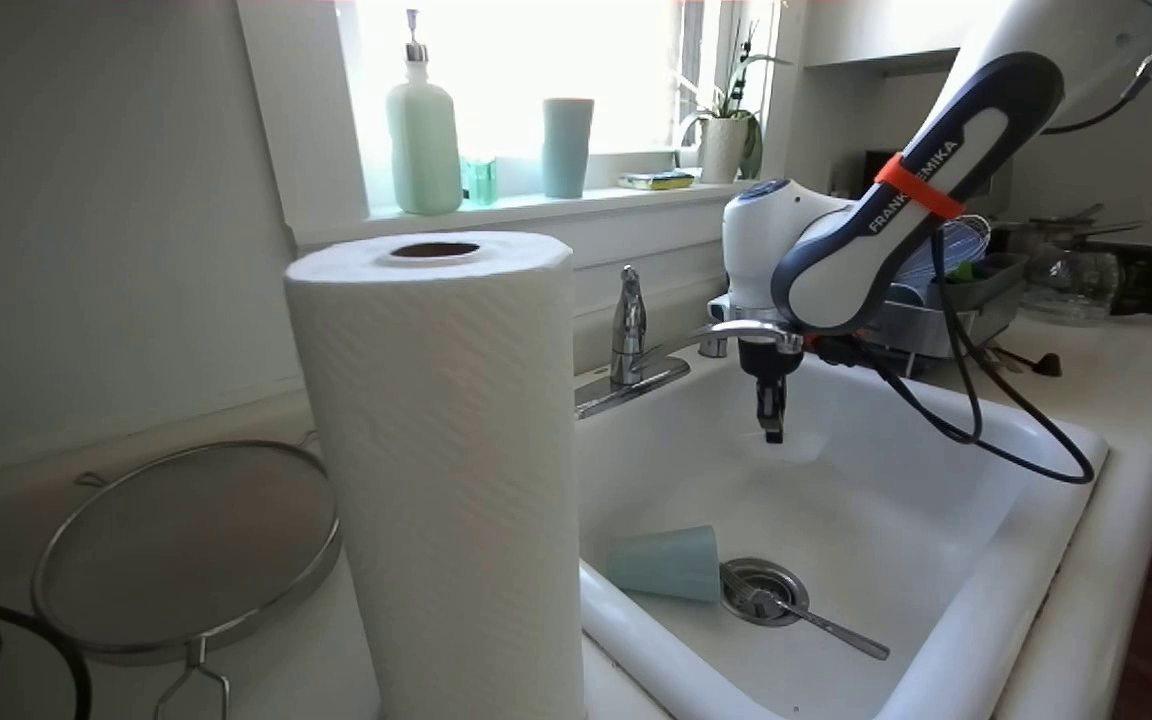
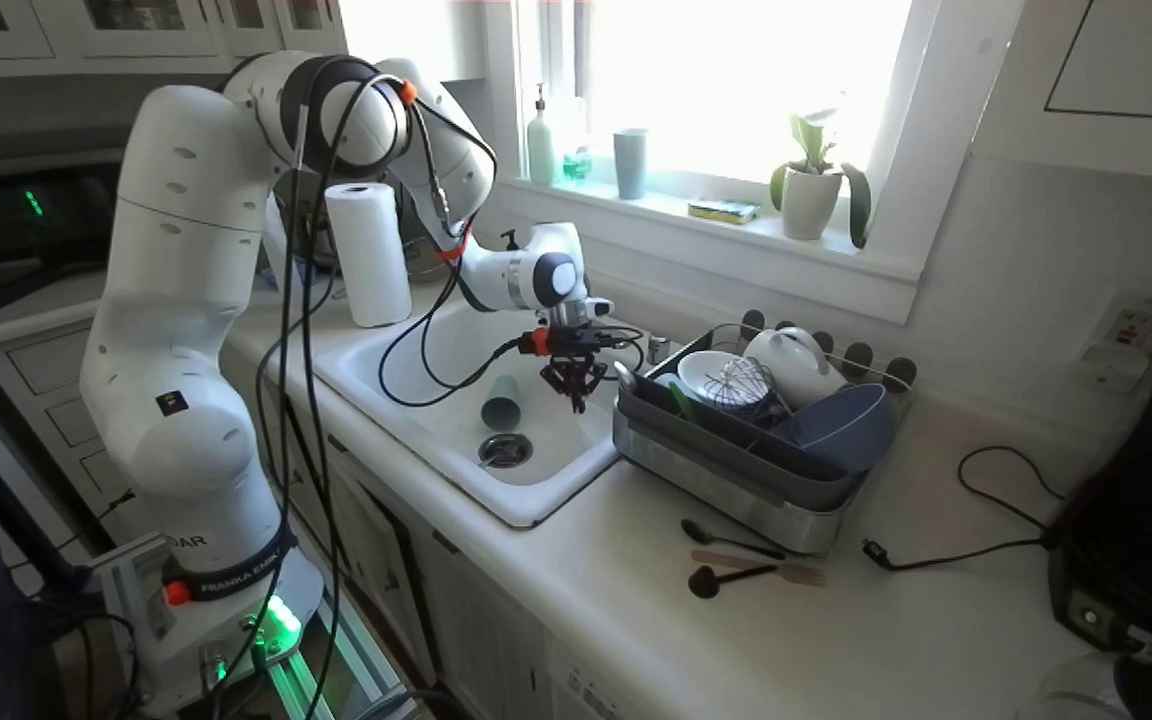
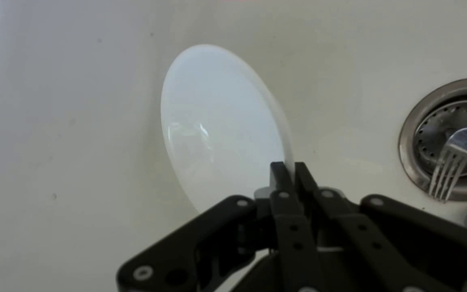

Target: Remove a white plate from the dishes drying rack and place it in the sink

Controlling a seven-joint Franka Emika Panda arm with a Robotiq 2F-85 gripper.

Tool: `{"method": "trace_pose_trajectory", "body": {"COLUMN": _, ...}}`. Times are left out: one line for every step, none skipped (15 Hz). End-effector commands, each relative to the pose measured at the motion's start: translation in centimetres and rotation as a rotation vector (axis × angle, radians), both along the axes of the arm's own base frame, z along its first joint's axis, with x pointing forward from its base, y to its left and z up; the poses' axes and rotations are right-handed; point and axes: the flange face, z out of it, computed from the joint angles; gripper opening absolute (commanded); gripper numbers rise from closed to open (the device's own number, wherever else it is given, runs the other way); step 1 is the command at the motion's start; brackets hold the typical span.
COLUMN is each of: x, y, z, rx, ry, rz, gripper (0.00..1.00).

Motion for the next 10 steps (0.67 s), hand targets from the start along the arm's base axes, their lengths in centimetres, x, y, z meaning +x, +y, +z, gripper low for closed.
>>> {"method": "trace_pose_trajectory", "body": {"x": 0.7, "y": -0.1, "z": -1.8, "rx": 0.015, "ry": 0.010, "rz": 0.053, "gripper": 0.02}}
{"method": "trace_pose_trajectory", "body": {"x": 0.7, "y": -0.1, "z": -1.8, "rx": 0.023, "ry": 0.017, "rz": 0.062, "gripper": 0.02}}
{"method": "trace_pose_trajectory", "body": {"x": 0.7, "y": -0.1, "z": -1.9, "rx": 0.032, "ry": 0.022, "rz": 0.074, "gripper": 0.02}}
{"method": "trace_pose_trajectory", "body": {"x": 0.7, "y": -0.1, "z": -2.0, "rx": 0.037, "ry": 0.028, "rz": 0.090, "gripper": 0.02}}
{"method": "trace_pose_trajectory", "body": {"x": 0.7, "y": -0.1, "z": -2.1, "rx": 0.042, "ry": 0.034, "rz": 0.107, "gripper": 0.02}}
{"method": "trace_pose_trajectory", "body": {"x": 0.6, "y": 0.0, "z": -2.2, "rx": 0.054, "ry": 0.041, "rz": 0.128, "gripper": 0.02}}
{"method": "trace_pose_trajectory", "body": {"x": 0.6, "y": 0.1, "z": -2.3, "rx": 0.078, "ry": 0.049, "rz": 0.161, "gripper": 0.02}}
{"method": "trace_pose_trajectory", "body": {"x": 0.5, "y": 0.1, "z": -2.5, "rx": 0.090, "ry": 0.057, "rz": 0.189, "gripper": 0.02}}
{"method": "trace_pose_trajectory", "body": {"x": 0.5, "y": -0.1, "z": -2.8, "rx": 0.091, "ry": 0.065, "rz": 0.215, "gripper": 0.02}}
{"method": "trace_pose_trajectory", "body": {"x": 0.5, "y": -0.2, "z": -2.9, "rx": 0.093, "ry": 0.072, "rz": 0.237, "gripper": 0.02}}
